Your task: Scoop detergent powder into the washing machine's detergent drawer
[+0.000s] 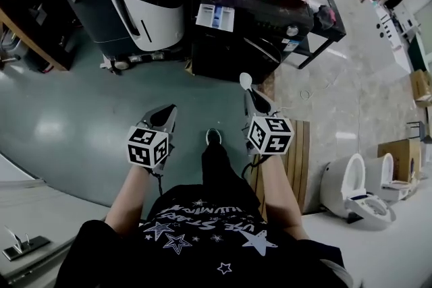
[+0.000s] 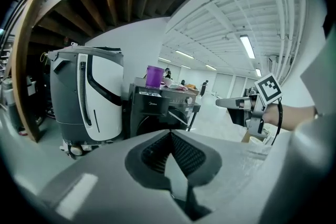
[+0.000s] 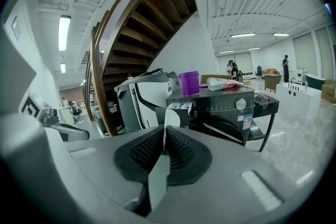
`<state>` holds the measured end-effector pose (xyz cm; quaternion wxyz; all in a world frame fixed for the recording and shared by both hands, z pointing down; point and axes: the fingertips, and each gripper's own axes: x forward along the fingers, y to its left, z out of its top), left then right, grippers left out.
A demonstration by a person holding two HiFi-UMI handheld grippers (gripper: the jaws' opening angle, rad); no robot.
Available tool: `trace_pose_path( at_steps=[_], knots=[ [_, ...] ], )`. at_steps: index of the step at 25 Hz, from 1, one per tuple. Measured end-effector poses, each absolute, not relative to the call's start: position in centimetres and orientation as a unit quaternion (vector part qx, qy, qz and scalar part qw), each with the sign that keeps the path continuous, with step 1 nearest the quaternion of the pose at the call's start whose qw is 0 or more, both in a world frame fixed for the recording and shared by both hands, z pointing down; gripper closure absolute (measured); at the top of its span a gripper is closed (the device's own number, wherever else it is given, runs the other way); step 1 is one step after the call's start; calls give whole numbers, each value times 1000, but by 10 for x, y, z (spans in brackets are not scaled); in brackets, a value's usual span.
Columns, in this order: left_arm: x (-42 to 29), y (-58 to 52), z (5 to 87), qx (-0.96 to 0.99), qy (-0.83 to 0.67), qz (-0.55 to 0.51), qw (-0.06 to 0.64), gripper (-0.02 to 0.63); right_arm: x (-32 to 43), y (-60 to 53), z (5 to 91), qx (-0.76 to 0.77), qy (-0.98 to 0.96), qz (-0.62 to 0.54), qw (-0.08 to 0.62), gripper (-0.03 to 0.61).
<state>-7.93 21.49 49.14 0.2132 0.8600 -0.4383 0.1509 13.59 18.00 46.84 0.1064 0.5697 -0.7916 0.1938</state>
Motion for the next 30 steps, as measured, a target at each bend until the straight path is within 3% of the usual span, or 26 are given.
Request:
trace_pose_path(
  at_steps=[15, 30],
  knots=[
    [-16, 26, 443, 840, -489, 151, 181, 614, 192, -28, 440, 515, -830, 200, 77, 541],
    [-27, -84, 417, 832, -515, 135, 156, 614, 190, -150, 387, 495, -855, 137, 72, 541]
  ],
)
